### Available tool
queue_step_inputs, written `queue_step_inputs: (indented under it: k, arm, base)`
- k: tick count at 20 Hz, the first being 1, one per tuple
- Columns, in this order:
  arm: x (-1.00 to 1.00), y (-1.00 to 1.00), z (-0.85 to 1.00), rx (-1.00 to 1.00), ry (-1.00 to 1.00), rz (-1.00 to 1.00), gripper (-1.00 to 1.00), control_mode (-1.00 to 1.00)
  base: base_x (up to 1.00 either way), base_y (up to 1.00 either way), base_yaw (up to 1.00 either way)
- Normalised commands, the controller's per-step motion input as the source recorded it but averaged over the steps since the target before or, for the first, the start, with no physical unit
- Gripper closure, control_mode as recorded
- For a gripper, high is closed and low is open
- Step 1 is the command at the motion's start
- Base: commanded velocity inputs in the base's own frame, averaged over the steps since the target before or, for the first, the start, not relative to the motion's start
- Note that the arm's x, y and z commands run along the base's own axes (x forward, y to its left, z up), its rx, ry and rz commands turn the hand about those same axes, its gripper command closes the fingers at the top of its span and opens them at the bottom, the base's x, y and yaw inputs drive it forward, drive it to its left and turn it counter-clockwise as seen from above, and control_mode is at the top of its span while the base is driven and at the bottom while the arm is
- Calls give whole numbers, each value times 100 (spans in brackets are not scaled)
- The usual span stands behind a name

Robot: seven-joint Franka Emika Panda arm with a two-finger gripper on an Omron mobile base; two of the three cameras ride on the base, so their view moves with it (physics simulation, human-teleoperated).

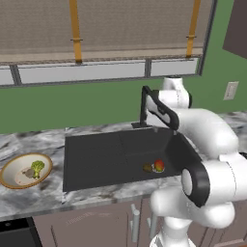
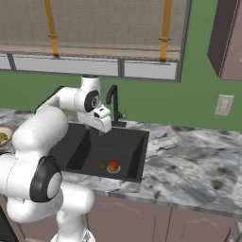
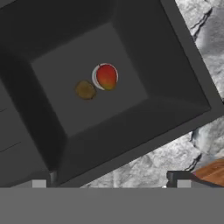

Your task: There is a mixed pile of frozen fruits and vegetables on the counter. Locate all the frozen vegetables and place the items in a bowl on the counter. Take all the frozen fruits and defrost them in a running sink.

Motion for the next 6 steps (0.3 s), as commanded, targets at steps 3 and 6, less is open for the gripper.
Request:
queue_step_inputs:
  k: [3,6]
  arm:
    - [-67,0,100,5,0,-17,-100,-100]
    - [-100,0,92,14,-7,-15,-100,-100]
  base:
    - [0,0,0]
    - [0,0,0]
